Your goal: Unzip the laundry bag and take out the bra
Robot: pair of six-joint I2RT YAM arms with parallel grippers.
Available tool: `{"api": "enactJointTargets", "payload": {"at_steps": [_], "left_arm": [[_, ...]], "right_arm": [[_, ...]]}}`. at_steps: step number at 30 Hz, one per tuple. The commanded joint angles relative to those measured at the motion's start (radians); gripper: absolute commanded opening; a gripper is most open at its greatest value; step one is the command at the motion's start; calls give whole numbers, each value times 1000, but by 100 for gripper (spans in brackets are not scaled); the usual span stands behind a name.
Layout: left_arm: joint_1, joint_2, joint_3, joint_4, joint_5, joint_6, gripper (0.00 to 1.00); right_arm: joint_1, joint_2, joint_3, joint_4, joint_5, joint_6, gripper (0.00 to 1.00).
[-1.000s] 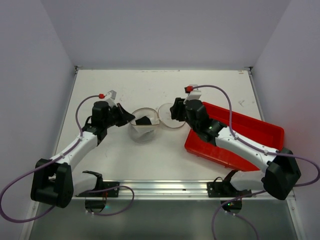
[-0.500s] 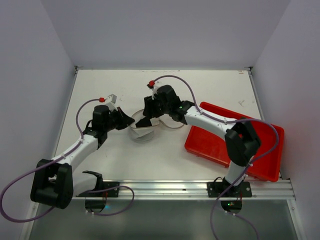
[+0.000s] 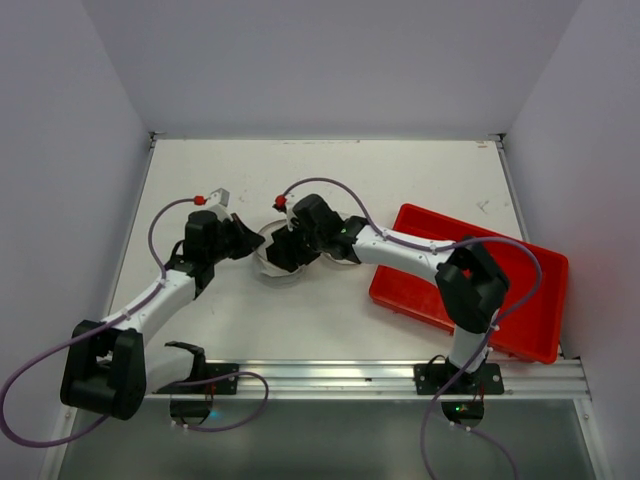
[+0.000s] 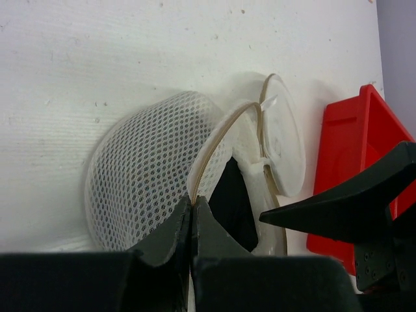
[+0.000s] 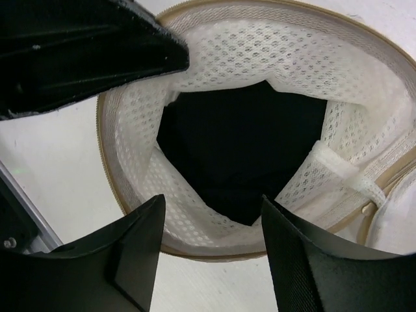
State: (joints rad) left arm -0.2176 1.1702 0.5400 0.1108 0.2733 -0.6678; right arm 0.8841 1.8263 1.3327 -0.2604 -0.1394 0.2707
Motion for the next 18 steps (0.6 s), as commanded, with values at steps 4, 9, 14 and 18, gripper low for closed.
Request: {"api": "enactJointTargets", "payload": {"at_steps": [4,9,14,18], "left_arm": [[-6,-9,-3,17,-42,33,0],[-5,-7,-5,20,-43,33,0],[-5,-1,-3,12,-49,33,0],[-3,2,-5,7,-63,27,0]], "right_arm": [[10,47,91,-17,83,-53,73],[13,123,157,-56,138,-67,73],[19,162,163,-48,136,-30,73],[35,174,129,-14,164,-16,74]]}}
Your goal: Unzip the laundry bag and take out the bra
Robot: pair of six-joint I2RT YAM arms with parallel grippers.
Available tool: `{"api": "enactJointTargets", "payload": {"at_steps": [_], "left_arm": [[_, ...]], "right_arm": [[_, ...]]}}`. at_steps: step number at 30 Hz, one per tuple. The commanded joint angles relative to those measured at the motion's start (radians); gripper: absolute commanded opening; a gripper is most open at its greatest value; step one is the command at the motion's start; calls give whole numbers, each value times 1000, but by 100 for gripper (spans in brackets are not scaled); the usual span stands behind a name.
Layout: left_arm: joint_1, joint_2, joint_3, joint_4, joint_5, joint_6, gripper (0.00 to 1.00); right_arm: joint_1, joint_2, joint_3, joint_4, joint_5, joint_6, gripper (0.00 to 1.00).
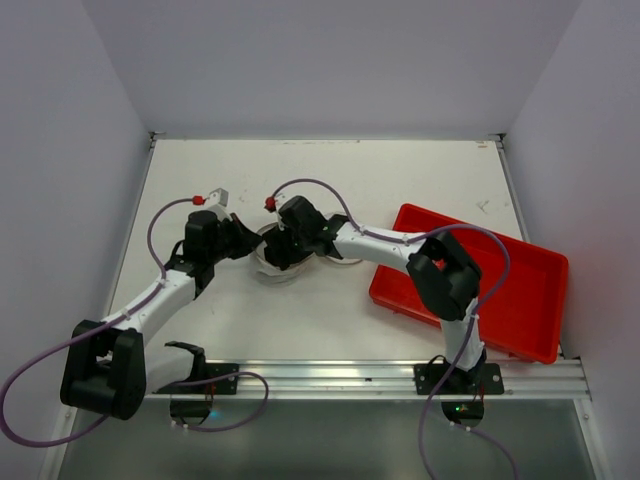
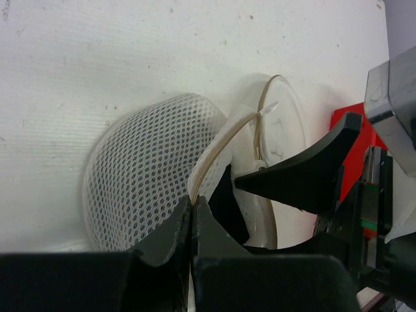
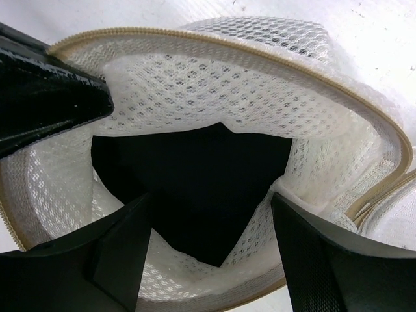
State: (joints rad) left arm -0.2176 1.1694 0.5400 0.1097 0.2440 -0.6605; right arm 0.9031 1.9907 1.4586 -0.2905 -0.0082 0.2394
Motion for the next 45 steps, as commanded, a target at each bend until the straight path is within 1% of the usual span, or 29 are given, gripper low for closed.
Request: {"api": "enactJointTargets", "payload": {"at_steps": [1,3,7,9,11,12,15,16,18,19,20,24,27,30,35,40,43,44,45], "left_arm": [[-3,4,-5,10,-38,19,0],[-3,16,-6,7,-48,16,0],[4,32,-3,-11,-78,16,0],[6,38,-3,-12,-81,12,0],[7,41,-6,-10,-81,9,0],[9,44,-6,-10,-83,9,0],[11,44,-8,-11,-83,4,0],[14,42,-8,-10,-84,4,0],[14,39,-8,-15,-87,4,0],[17,39,-8,-18,-95,4,0],[18,39,-8,-18,-98,4,0],[26,36,-5,-30,-126,7,0],[26,29,-6,-33,-133,10,0],[26,33,-5,-35,-141,12,0],[27,36,-3,-36,-146,15,0],[26,24,-17,-1,-101,22,0],[26,27,-28,22,-68,29,0],[27,33,-31,31,-57,29,0],[26,38,-34,59,-19,29,0]], "right_arm": [[19,16,-4,22,30,21,75],[26,31,2,27,34,35,77],[51,54,3,57,112,84,77],[57,56,-15,109,154,119,77],[59,59,-32,131,187,149,74],[59,62,-38,136,195,153,72],[59,66,-41,146,220,167,60],[59,65,-50,152,218,169,49],[59,56,-58,174,212,175,39],[59,48,-73,183,214,178,30],[59,40,-86,207,215,181,27],[59,-35,-156,258,220,186,0],[57,-99,-220,297,234,176,0],[57,-240,-298,372,237,160,0],[57,-383,-395,450,206,123,0],[56,-454,-440,479,203,107,0],[56,-463,-439,449,231,107,0],[56,-460,-434,411,234,112,0],[56,-458,-435,395,244,118,0]]}}
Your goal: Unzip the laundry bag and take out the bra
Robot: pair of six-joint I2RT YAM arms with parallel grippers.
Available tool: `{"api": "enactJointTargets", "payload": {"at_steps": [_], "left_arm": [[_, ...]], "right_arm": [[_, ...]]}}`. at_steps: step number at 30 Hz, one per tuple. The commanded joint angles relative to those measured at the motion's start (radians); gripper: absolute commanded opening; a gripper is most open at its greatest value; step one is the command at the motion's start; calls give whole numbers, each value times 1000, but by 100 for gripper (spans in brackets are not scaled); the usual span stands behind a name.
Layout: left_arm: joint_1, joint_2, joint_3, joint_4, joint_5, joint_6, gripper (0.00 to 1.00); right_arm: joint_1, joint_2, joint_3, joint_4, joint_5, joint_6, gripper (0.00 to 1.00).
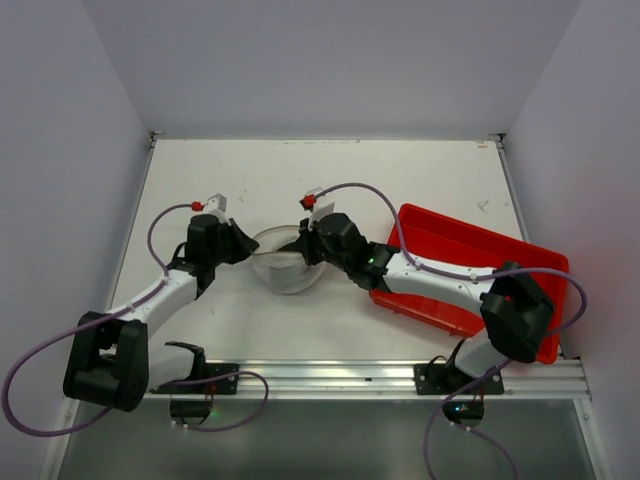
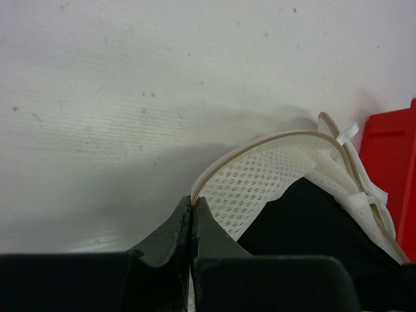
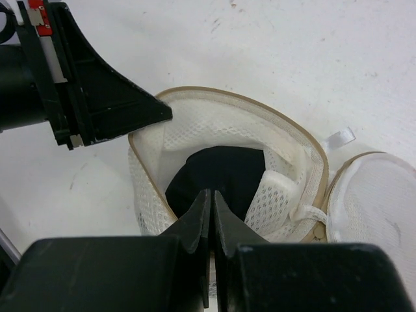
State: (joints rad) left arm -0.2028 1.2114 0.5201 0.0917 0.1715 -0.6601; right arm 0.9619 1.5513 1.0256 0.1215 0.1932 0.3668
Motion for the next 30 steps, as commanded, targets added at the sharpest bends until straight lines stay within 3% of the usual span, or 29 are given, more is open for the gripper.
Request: {"api": "enactJointTargets", "payload": {"at_steps": [1,7,8,12,17,30], "left_arm": [[11,2,-23,95,77,30,0],[0,33,-57,249,273,34,0],[-6,33,-57,252,278,42,0],[-47,24,-49,238,296,47,0],[-87,-9,-34,171,240,59,0],[-89,-67,-106,98,109,47,0]], "right_arm": [[-3,-23,-15,-22,48,-2,0],[-3,-48,-79,-8,68,11,0],[-3,-39,-62,-54,65,11,19],[-8,-13,26,-118,19,20,53],[-17,58,119,-247,-21,80,59],[-8,128,-35,-91,-54,144,73]]}}
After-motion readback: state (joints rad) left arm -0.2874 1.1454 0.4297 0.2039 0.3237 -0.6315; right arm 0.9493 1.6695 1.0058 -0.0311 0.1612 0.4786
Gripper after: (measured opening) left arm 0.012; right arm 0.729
